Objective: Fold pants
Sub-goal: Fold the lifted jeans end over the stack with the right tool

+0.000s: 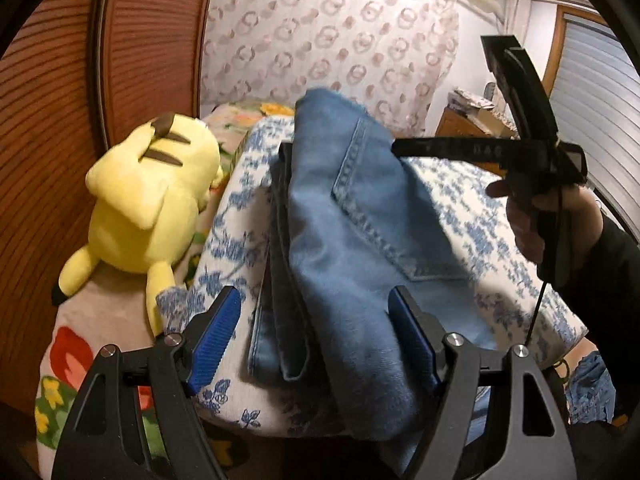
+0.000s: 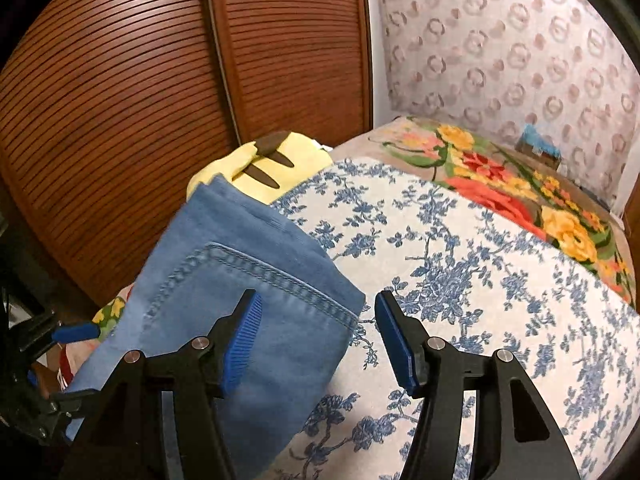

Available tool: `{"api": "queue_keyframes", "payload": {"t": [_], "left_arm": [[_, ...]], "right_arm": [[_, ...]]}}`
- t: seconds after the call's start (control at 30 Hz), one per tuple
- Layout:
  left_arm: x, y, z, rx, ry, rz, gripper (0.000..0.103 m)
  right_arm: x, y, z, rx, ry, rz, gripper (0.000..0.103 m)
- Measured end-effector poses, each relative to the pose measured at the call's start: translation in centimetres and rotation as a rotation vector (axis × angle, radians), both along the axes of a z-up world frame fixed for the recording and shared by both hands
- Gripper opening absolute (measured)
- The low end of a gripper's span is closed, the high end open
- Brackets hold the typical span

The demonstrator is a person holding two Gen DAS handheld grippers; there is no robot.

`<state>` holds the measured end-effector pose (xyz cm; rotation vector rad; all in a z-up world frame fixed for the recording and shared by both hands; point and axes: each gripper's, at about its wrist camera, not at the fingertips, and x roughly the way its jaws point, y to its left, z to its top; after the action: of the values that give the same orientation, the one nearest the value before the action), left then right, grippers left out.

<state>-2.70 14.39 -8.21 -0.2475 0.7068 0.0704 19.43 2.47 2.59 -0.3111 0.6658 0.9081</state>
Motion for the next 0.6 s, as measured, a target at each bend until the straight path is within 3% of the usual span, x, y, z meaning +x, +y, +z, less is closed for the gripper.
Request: {"api": "queue_keyframes", "payload": {"t": [0.4,0.5,0.6], "left_arm": [[0.0,0.4,-2.0,-0.093,0.014,-0.003,0.077],[-0.2,0.5,-2.3,-0.141,0.009,-0.017,0.068],[-0.5,0.3,-2.2,-0.137,-0.003,-0.017,0.060]], "right_arm": [[4.1,1.7,-3.4,-0.002,0.099,-0.004,0.085],[5.3,1.8,-4.4,0.021,0.173,0.009,0.085],[5.8,1.8,-4.9,0.042,0.226,0.028,0.085]]}}
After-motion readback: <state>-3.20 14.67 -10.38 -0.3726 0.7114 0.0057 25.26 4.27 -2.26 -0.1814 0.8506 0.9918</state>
